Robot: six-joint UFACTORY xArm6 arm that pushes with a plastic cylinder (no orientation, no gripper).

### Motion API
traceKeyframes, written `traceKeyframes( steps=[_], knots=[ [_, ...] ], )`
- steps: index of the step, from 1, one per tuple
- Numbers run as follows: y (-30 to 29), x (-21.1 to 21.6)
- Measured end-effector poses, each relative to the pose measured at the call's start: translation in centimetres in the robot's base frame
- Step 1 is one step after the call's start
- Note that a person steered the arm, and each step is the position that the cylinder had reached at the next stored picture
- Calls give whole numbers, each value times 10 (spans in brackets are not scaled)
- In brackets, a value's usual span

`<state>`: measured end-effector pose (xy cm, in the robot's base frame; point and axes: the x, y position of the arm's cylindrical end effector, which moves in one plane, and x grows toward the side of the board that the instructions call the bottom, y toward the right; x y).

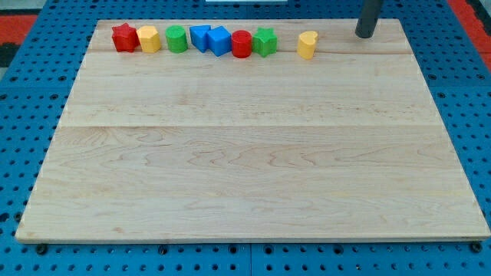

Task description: Nudge the yellow heart

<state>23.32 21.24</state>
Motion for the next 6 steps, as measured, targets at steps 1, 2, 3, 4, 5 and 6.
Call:
traceKeyframes(
  steps=[1, 2, 3, 4, 5, 6],
  knots=[
    [0, 0],
    [1, 0],
    [-4, 0],
    [-6, 0],
    [-15, 0],
    [-49, -21]
  ],
)
